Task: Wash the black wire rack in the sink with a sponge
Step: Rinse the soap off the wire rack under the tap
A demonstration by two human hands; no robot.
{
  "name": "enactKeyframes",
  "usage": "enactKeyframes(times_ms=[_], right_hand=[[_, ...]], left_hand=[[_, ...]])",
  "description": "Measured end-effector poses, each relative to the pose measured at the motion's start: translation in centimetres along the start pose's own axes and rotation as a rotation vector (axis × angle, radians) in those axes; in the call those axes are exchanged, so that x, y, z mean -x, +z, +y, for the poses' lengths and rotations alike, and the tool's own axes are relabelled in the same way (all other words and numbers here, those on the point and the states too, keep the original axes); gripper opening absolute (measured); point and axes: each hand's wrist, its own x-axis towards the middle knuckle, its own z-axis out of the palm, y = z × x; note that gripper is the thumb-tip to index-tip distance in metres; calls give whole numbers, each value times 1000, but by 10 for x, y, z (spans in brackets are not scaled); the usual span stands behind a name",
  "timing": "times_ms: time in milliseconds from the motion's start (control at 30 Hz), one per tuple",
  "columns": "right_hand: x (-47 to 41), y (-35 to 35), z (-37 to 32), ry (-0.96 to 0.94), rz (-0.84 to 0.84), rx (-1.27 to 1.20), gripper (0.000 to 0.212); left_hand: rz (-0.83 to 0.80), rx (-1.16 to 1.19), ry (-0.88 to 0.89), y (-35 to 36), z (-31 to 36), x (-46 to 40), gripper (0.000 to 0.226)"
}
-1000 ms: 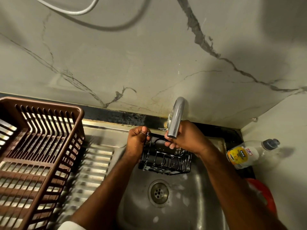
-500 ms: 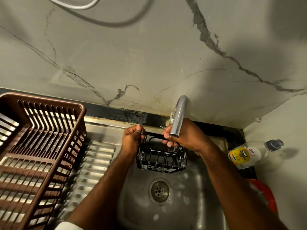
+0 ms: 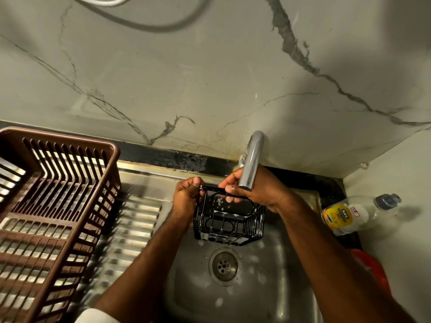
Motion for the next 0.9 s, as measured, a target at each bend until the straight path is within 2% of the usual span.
enactKeyframes(times_ms=[100, 233, 400, 500, 633, 733, 800, 900], right_hand=[[0, -6, 2, 25, -12, -15, 15], [4, -16, 5, 63, -10, -2, 21], [9, -22, 5, 95, -14, -45, 28], [9, -21, 3, 99, -46, -85, 24], [6, -20, -4, 93, -92, -126, 23], [4, -20, -4, 99, -111, -134, 22], [4, -21, -3, 109, -113, -138, 23], [5, -23, -1, 131, -90, -144, 26]], left_hand=[[3, -29, 12, -1, 4, -1, 63], [57, -57, 9, -2, 8, -3, 46], [69, -82, 7, 1, 8, -4, 42], [77, -79, 9, 0, 6, -7, 45], [40, -54, 11, -6, 5, -9, 65], [35, -43, 13, -6, 8, -7, 68], [40, -32, 15, -4, 9, -6, 65], [47, -64, 28, 2, 12, -6, 47]])
